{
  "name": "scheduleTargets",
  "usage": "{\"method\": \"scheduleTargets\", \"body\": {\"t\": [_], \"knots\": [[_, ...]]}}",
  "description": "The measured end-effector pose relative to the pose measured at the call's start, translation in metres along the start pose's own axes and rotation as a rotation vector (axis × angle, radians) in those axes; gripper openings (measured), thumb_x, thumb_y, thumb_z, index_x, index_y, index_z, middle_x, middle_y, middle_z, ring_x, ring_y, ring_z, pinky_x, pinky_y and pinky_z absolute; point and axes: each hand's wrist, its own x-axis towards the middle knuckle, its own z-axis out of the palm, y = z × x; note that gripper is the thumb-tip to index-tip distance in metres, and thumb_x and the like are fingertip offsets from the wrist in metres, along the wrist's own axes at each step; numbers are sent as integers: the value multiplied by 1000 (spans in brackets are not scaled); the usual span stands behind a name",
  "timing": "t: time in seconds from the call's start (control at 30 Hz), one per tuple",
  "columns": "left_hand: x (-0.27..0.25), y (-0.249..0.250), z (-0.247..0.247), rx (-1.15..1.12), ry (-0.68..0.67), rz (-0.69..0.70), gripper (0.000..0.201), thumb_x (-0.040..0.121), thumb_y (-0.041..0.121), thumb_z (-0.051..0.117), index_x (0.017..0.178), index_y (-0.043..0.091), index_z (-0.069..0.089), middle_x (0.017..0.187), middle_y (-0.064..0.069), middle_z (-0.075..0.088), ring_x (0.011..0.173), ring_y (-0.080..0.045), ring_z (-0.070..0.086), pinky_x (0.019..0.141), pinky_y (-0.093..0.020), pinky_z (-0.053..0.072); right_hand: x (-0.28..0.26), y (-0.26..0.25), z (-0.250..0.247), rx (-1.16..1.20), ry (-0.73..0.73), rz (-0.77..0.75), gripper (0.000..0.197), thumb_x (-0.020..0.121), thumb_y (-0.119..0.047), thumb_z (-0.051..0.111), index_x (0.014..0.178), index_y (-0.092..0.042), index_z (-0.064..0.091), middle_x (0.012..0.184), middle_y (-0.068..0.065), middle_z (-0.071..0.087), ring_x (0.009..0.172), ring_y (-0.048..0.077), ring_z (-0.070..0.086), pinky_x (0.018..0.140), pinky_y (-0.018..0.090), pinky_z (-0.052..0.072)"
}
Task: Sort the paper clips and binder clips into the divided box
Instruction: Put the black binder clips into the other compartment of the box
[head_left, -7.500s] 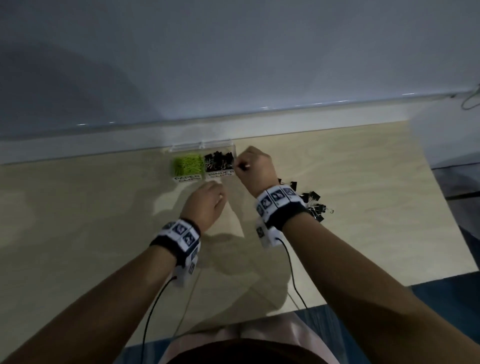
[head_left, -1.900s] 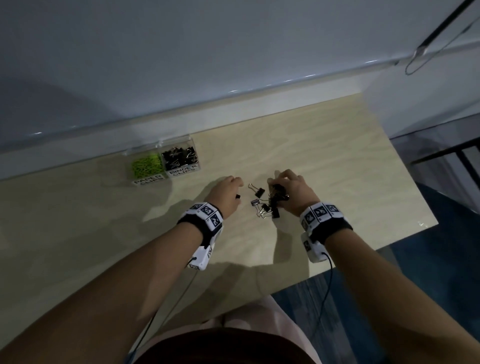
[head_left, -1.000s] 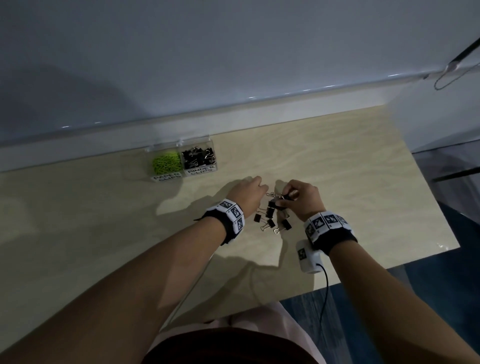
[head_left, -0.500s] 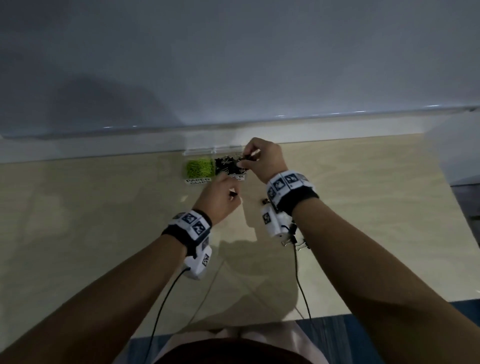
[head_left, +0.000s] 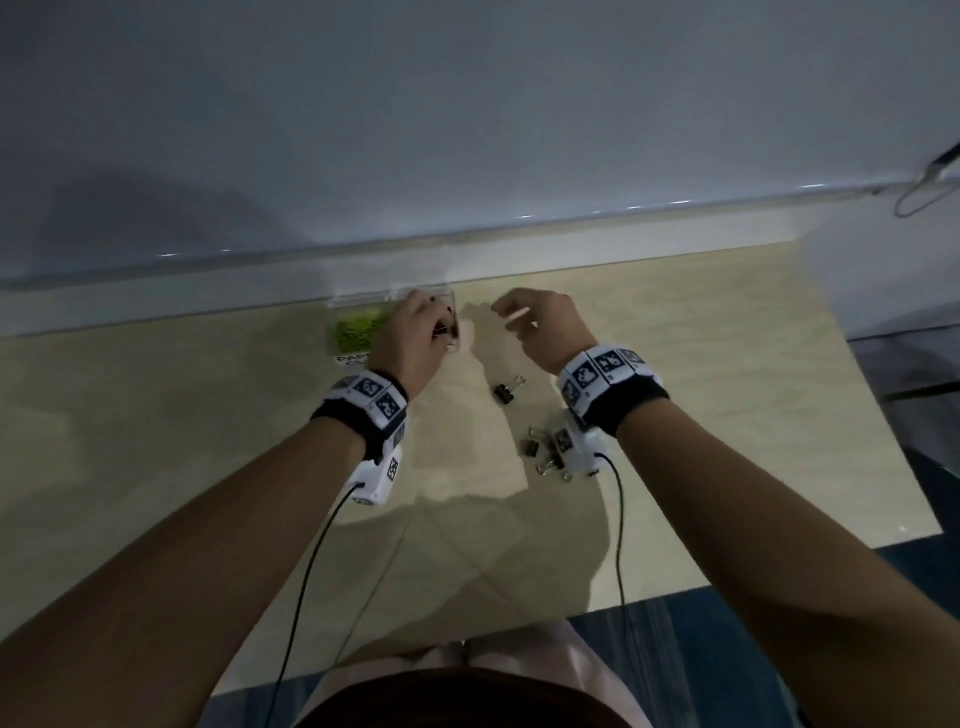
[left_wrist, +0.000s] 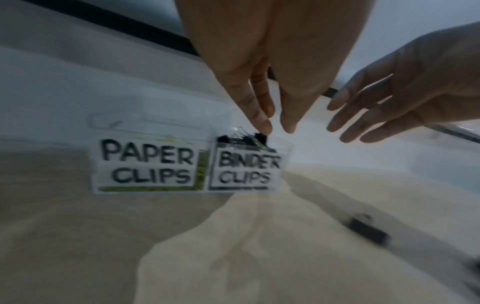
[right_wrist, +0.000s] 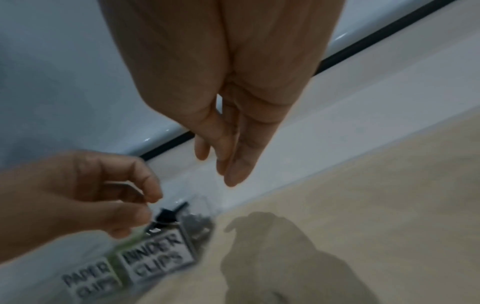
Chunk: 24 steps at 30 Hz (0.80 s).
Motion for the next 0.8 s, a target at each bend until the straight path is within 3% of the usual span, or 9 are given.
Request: {"method": "scheduleTargets", "body": {"t": [0.1,0.2,0.3,0.4,0.5,0.6,0.7,0.8], "knots": [[-16,23,29,23,-264,101,18,84,7,59,102,9,62,106,-8,55,97,-25,55,82,-32,46,-39,45,-14,-139,-88,120,47,76,17,39,92,-16,69,96,2,68,81,15,64,73,23,53],[-25,40,61,68,-417,66,26,85,13,61,111,11,60,111,-9,53,106,-27,47,90,-34,40,-73,80,-14,-262,-107,209,44,75,14,46,91,-19,70,100,2,66,90,17,61,79,22,48],[-26,46,79,112,-420,7,22,84,16,63,105,11,61,111,-10,52,109,-29,45,93,-36,40,-93,93,-7,-282,-77,173,31,74,3,61,93,-20,71,101,5,61,92,24,60,83,34,51],[-27,47,79,132,-409,12,12,85,11,58,96,11,61,104,-10,54,103,-27,48,84,-30,38,-98,92,4,-268,-81,122,29,74,-7,67,99,-20,70,104,5,59,98,26,57,86,39,50],[-37,51,73,40,-373,56,20,81,12,59,101,12,61,103,-7,55,99,-24,51,78,-23,34,-95,87,15,-299,-129,78,39,75,-1,61,107,-22,68,104,8,58,99,29,55,85,39,50],[-58,58,70,-48,-411,172,27,82,15,60,109,16,60,105,-4,54,96,-19,50,78,-18,33,-92,85,20,-326,-121,8,34,74,0,63,102,-17,70,97,12,58,91,33,59,76,36,51],[-79,59,76,32,-491,341,32,85,14,57,117,15,61,109,-8,53,97,-22,48,82,-24,37,-92,90,16,-356,-138,58,29,74,1,63,101,-11,66,99,11,55,90,32,59,74,31,45],[-85,55,84,138,-499,367,28,86,13,56,113,12,62,109,-10,53,100,-26,47,87,-34,45,-97,95,6,-359,-129,122,22,80,-5,60,102,-6,57,103,12,53,88,31,57,75,34,44]]}}
